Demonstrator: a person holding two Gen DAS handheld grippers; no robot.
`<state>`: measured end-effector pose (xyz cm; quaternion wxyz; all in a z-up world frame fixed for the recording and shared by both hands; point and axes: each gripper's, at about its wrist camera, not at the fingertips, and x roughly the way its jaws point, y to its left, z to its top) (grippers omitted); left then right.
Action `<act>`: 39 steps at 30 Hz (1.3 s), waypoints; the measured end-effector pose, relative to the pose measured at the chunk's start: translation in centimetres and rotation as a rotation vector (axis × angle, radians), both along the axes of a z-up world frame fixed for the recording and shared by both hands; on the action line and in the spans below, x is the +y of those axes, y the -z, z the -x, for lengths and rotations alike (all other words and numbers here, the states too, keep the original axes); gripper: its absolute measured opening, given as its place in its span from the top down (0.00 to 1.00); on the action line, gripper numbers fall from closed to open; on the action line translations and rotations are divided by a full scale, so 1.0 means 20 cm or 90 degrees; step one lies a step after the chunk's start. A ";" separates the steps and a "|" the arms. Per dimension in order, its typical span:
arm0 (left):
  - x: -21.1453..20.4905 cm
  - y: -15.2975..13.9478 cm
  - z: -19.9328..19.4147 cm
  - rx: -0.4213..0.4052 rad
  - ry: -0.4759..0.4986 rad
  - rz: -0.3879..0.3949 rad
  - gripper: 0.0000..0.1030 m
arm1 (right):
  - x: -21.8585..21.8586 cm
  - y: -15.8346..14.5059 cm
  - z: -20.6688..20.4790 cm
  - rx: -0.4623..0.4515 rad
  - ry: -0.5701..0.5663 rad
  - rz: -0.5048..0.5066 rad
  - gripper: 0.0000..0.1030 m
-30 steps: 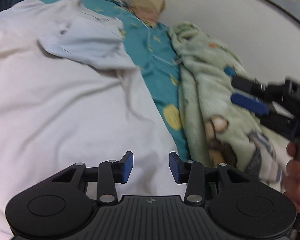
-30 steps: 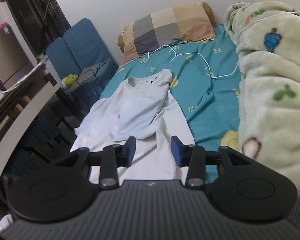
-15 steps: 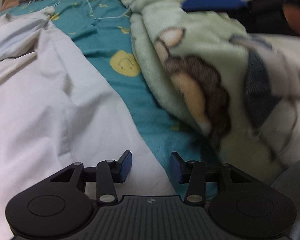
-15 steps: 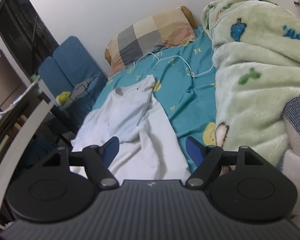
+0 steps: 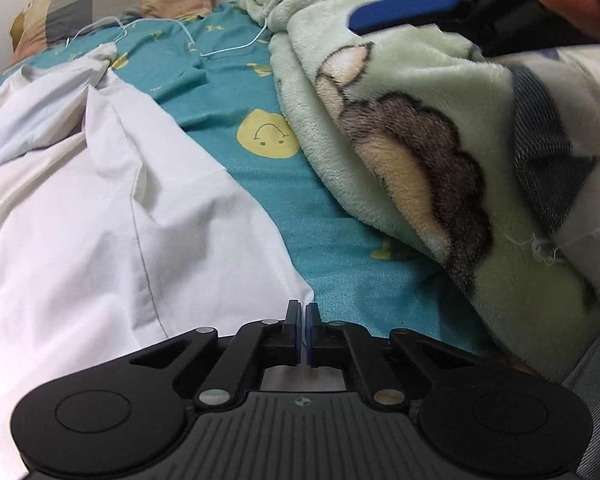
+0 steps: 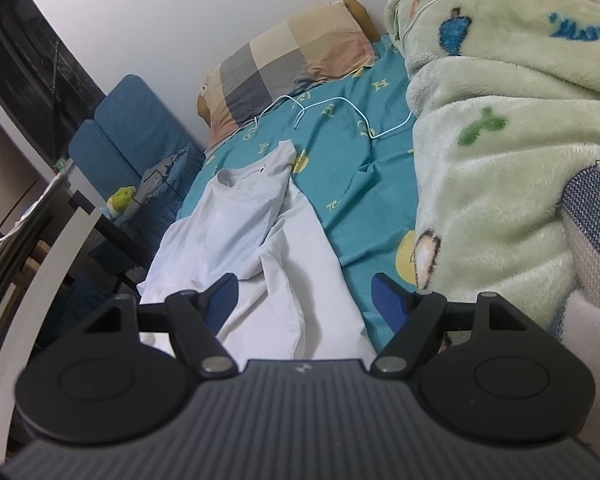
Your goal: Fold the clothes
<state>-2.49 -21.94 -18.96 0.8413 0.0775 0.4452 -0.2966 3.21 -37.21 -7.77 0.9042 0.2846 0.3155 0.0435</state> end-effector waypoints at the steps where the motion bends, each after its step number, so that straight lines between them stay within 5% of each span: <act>1: 0.01 -0.01 -0.01 0.006 -0.004 0.009 0.99 | 0.00 0.00 0.00 0.000 0.002 0.000 0.27; 10: 0.42 -0.42 0.02 0.001 -0.024 0.142 0.99 | -0.02 -0.02 0.02 -0.037 0.016 -0.010 0.27; 16: 0.97 -0.58 0.02 0.040 -0.143 0.207 0.99 | 0.04 -0.05 0.01 -0.064 -0.007 -0.009 0.27; 24: 1.32 -0.35 -0.09 0.197 -0.311 0.111 0.99 | 0.30 0.00 -0.09 -0.021 -0.091 0.060 0.27; 30: 1.34 -0.30 -0.16 0.232 -0.323 0.106 0.98 | 0.58 0.07 -0.10 0.015 -0.192 0.134 0.27; 35: 1.38 -0.36 -0.14 0.234 -0.306 0.148 0.67 | 0.76 0.11 -0.08 0.025 -0.237 0.184 0.27; 39: 1.50 -0.45 -0.12 0.220 -0.304 0.239 0.54 | 0.80 0.09 -0.05 0.008 -0.234 0.185 0.27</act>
